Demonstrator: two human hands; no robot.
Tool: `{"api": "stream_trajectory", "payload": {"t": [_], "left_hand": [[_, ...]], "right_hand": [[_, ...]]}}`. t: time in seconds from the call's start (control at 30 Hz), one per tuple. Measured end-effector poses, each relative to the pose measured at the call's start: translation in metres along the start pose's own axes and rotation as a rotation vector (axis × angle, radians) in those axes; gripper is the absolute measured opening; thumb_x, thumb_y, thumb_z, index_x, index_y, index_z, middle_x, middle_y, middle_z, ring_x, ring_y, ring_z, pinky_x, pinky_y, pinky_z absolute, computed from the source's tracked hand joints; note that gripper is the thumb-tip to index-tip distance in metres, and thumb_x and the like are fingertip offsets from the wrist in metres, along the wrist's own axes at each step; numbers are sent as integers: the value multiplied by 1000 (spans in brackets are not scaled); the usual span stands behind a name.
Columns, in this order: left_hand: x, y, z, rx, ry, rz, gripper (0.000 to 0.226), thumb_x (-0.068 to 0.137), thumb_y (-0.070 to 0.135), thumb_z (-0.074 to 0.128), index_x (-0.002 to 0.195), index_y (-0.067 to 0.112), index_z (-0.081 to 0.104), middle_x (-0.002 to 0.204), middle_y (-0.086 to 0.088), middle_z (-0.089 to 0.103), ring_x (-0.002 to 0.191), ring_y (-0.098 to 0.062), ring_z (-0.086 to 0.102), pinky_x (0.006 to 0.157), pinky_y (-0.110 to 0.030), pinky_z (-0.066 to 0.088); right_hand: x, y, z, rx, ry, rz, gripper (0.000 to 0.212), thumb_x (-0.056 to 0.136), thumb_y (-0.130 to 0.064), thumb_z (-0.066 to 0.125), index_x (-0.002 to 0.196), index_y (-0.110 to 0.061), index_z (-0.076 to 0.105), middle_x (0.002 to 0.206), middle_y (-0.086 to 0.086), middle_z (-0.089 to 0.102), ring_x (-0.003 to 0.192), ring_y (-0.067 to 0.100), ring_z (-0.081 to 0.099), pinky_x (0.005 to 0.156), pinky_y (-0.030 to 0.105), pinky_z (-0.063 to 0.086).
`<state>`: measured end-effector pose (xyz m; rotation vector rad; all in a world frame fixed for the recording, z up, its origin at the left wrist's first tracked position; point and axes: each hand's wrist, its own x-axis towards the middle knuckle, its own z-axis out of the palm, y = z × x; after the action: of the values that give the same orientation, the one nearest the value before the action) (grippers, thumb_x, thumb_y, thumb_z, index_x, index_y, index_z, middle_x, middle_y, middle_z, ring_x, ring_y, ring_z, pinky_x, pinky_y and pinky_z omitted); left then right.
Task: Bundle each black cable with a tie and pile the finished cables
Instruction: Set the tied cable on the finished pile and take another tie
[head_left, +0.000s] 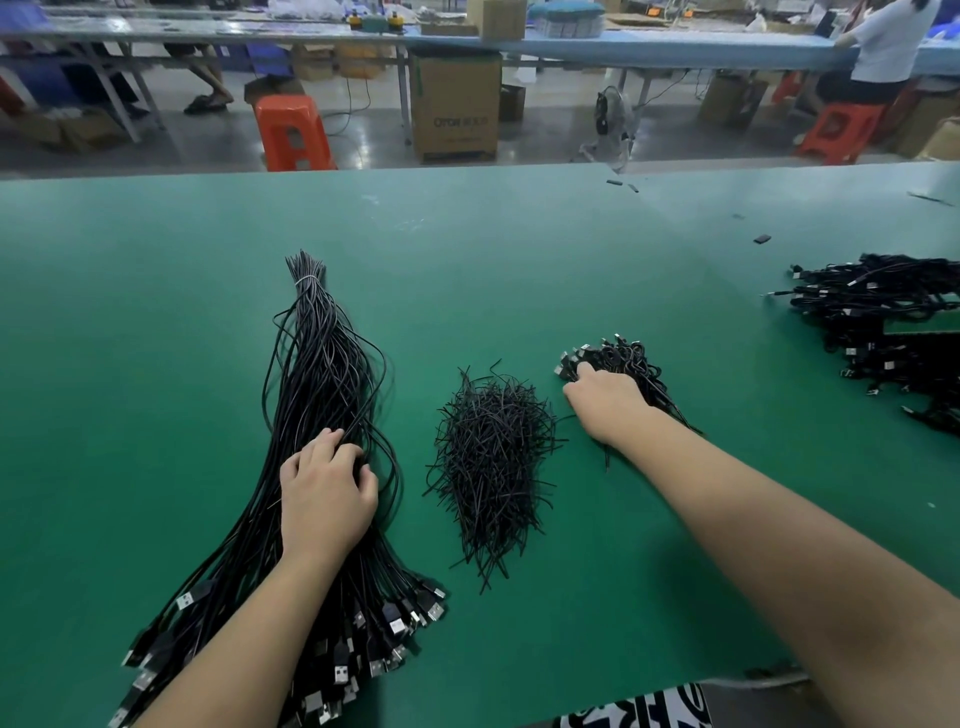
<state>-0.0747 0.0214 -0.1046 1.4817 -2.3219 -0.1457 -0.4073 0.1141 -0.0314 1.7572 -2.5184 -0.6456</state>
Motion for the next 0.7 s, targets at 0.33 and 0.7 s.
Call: {"api": "stream_trajectory", "payload": {"t": [0.33, 0.7], "left_hand": [[0, -1, -1, -6, -3, 2, 19, 85, 20, 69, 102, 12, 73, 133, -9, 62, 134, -25, 49, 108, -47, 33], [0, 0, -2, -7, -7, -2, 20, 86, 20, 68, 104, 13, 73, 134, -8, 61, 135, -23, 47, 109, -46, 32]], "right_hand": [[1, 6, 8, 30, 67, 57, 23, 88, 4, 57, 108, -9, 61, 101, 7, 39, 86, 24, 45, 65, 35, 39], [1, 4, 9, -22, 101, 12, 24, 89, 2, 55, 108, -8, 64, 115, 10, 48, 105, 27, 49, 68, 34, 40]]}}
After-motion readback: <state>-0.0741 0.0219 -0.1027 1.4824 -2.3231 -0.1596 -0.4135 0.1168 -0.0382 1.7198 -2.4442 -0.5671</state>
